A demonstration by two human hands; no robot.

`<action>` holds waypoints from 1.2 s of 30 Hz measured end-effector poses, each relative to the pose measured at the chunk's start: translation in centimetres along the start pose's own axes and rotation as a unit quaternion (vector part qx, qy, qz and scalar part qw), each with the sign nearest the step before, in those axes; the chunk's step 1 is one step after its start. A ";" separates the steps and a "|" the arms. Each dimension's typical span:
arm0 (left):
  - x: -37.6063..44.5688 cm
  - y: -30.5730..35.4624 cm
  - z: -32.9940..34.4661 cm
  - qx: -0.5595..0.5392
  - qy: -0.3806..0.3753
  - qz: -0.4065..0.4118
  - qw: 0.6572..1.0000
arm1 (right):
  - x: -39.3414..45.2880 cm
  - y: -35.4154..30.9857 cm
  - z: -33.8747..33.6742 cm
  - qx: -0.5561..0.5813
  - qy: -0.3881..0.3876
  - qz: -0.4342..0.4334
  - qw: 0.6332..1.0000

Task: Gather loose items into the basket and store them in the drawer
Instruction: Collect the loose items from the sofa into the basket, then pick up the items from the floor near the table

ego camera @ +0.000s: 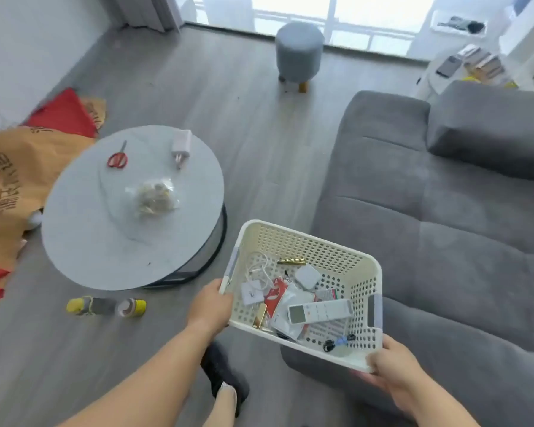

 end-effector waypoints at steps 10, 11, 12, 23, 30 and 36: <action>9.3 -10.6 -17.5 -0.135 0.081 -0.110 0.981 | -2.7 -21.1 24.4 -0.223 0.022 -0.124 0.967; 9.8 -11.7 -19.6 -0.151 0.117 -0.119 0.974 | -3.4 -23.0 27.4 -0.243 0.021 -0.146 0.959; 10.7 -13.0 -22.1 -0.171 0.155 -0.130 0.964 | -4.0 -25.2 31.1 -0.263 0.012 -0.164 0.951; 16.4 -24.8 -34.5 -0.319 0.384 -0.321 0.805 | -4.5 -39.2 69.1 -0.536 -0.043 -0.356 0.764; 22.3 -32.0 -30.2 -0.393 0.494 -0.387 0.673 | 1.2 -38.9 85.9 -0.605 -0.076 -0.477 0.634; 24.1 -34.0 -27.5 -0.340 0.553 -0.383 0.657 | 3.6 -37.2 87.0 -0.534 -0.063 -0.582 0.610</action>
Point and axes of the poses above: each hand's wrist, its own x-axis towards the middle knuckle, its own z-axis out of the palm, y = z × x, the point moved 8 cm from there along x, towards the middle knuckle, and after that the axes turned 7 degrees about z, right-handed, at the moved point
